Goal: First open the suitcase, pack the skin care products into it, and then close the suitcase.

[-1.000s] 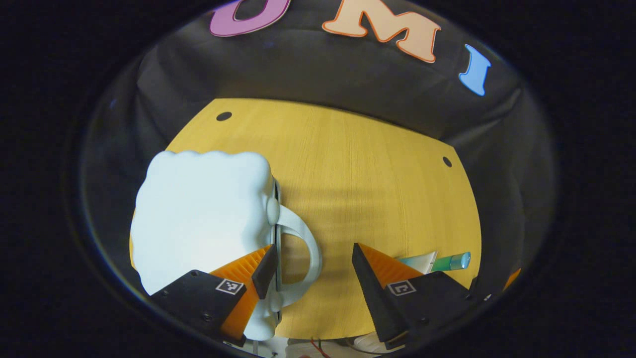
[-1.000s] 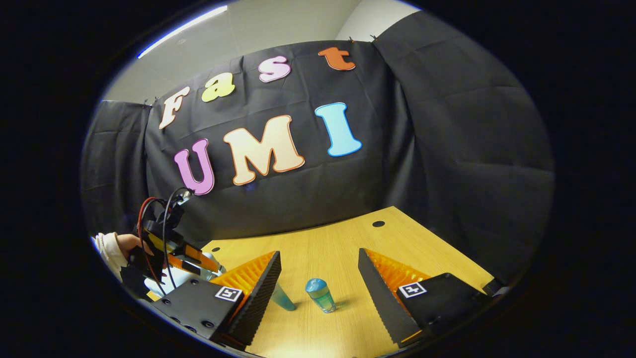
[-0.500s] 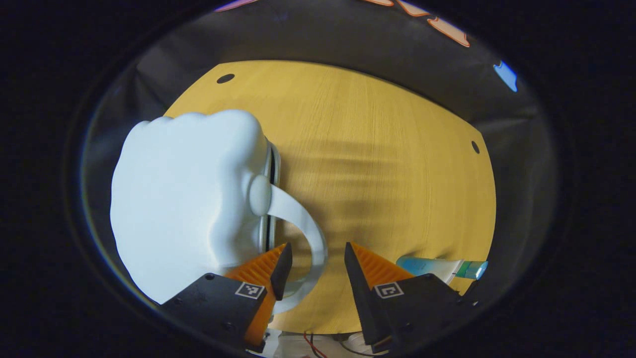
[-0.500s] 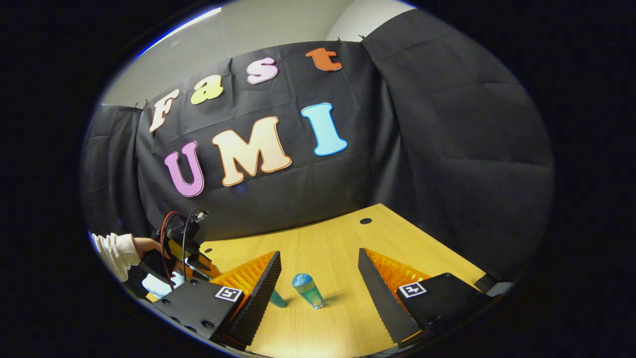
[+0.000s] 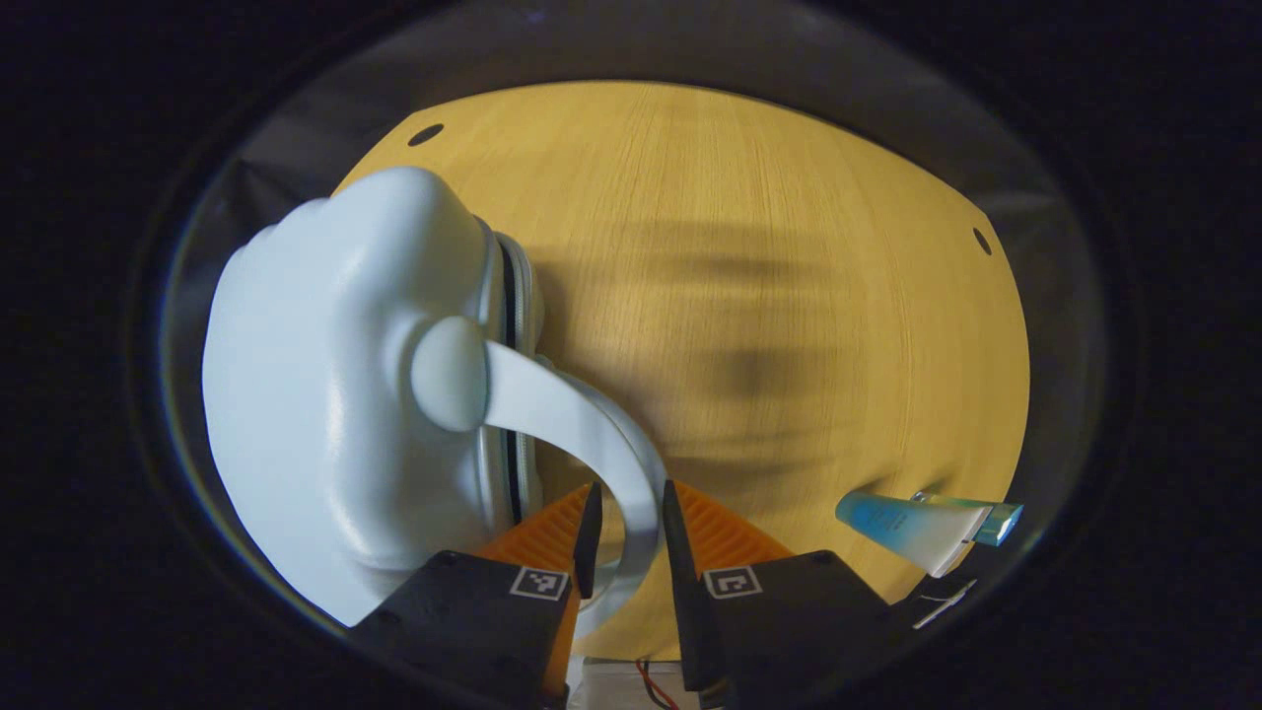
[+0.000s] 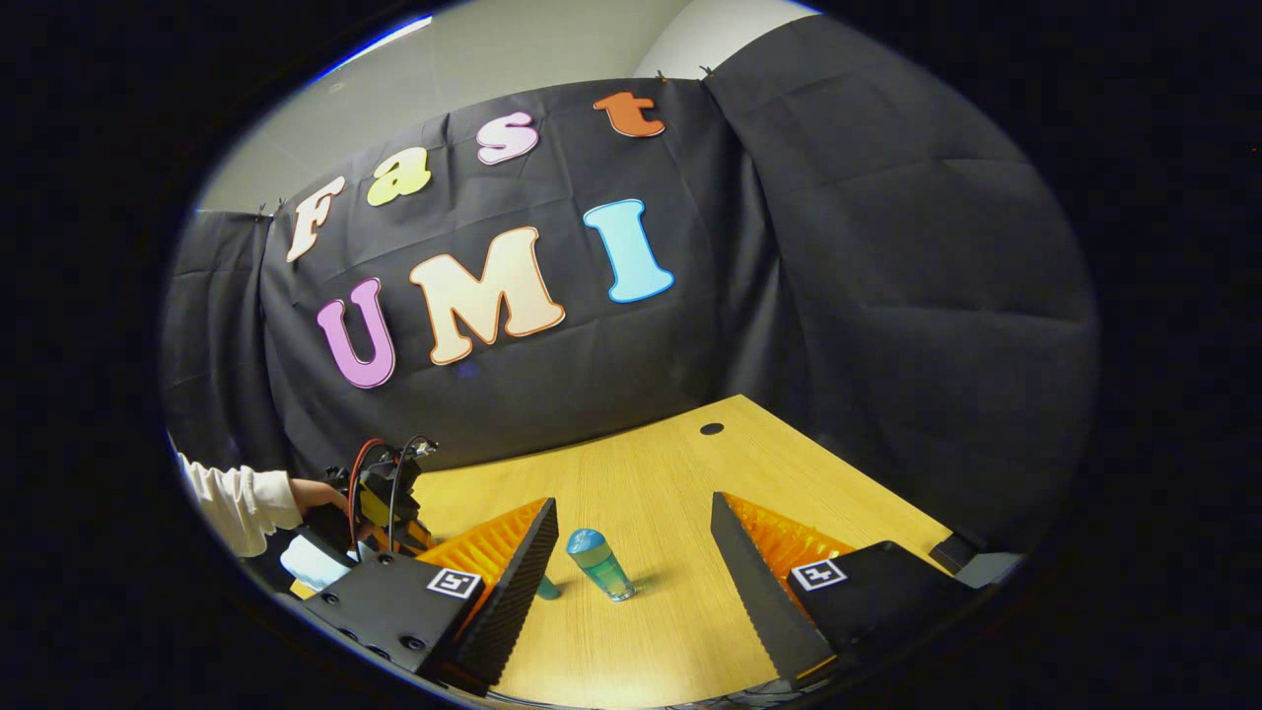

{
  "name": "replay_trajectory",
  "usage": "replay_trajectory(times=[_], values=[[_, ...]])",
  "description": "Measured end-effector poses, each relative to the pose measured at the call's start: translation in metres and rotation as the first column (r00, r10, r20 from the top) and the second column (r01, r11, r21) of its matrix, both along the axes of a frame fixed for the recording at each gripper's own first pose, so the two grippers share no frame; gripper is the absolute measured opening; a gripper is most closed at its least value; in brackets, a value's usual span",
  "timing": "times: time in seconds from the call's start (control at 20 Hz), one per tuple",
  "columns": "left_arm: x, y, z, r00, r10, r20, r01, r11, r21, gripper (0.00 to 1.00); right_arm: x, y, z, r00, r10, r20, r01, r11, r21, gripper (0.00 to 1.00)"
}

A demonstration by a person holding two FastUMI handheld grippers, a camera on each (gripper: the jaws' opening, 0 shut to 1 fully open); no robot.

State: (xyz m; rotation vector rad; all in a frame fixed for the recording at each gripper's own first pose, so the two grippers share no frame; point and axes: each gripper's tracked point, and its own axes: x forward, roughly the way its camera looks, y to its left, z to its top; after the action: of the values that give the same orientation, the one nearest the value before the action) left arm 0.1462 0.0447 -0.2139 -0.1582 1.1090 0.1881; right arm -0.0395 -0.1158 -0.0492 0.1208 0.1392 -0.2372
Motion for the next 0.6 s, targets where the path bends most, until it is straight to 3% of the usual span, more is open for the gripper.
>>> replay_trajectory(times=[0.15,0.2,0.3,0.5,0.6], values=[[0.001,-0.005,-0.005,1.0,0.008,-0.006,-0.008,0.999,-0.047,0.28,0.0,0.001,0.0,1.0,0.003,-0.001,-0.003,1.0,0.003,0.98],[0.001,-0.005,-0.004,1.0,0.005,-0.011,-0.005,0.999,-0.041,0.17,0.0,0.001,0.0,1.0,0.005,-0.002,-0.005,1.0,0.002,0.98],[-0.001,-0.006,-0.001,1.0,-0.029,-0.012,0.029,0.999,-0.013,0.11,-0.001,0.002,-0.002,1.0,0.011,-0.006,-0.011,1.0,-0.001,0.98],[-0.001,-0.008,0.013,0.997,-0.074,0.018,0.074,0.996,0.047,0.05,0.001,0.007,-0.004,1.0,0.029,-0.01,-0.029,1.0,-0.002,0.98],[-0.004,-0.011,0.022,0.996,-0.08,0.038,0.079,0.996,0.031,0.05,0.003,0.011,-0.006,0.999,0.04,-0.013,-0.04,0.999,0.002,0.98]])
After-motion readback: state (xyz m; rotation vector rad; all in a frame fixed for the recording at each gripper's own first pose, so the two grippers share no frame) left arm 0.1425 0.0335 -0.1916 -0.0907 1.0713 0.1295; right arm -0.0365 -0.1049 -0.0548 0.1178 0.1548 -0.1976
